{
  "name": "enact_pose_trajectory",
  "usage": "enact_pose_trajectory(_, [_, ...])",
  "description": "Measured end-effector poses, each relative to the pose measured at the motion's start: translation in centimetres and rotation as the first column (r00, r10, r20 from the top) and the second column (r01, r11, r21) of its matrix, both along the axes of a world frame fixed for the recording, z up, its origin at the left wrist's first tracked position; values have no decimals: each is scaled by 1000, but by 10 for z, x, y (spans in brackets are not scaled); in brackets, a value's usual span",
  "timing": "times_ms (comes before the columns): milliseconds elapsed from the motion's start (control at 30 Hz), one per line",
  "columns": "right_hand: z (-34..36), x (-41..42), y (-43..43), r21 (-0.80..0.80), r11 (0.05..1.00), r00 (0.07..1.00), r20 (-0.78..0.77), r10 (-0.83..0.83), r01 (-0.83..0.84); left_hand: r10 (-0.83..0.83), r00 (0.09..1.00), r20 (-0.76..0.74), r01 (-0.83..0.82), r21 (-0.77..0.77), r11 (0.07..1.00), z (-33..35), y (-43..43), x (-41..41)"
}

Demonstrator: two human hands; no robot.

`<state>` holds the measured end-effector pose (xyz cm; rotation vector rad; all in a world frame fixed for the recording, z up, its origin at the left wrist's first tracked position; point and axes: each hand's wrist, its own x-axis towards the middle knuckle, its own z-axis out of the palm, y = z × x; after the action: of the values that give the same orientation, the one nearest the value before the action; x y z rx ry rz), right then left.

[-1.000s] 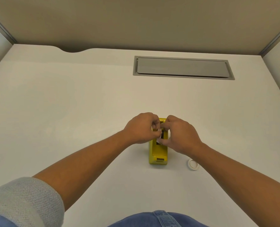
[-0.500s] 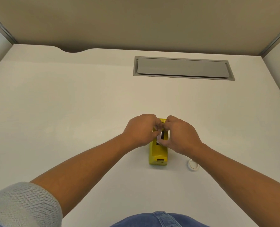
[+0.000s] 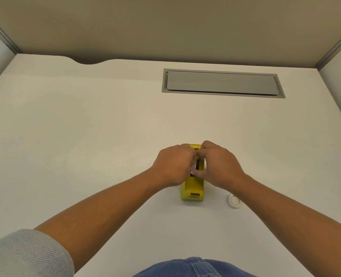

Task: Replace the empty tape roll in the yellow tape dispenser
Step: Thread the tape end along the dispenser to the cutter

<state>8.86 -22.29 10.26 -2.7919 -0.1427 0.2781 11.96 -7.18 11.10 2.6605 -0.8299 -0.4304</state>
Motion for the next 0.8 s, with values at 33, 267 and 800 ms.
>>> enact_pose_trajectory(33, [0,0,0,7,1000,1000,1,0,0,2,1000,-17,-2,-17,1000,1,2,-2])
enact_pose_trajectory(267, [-3,-4,0,-9,1000,1000,15,1,-1,77,996,-35,-80,-97,992,-10,14,-27])
enact_pose_trajectory(800, [2,-14,3,77,997,1000,-12,-12,13,260,965,-44,-263,-200,944,-18,10,-54])
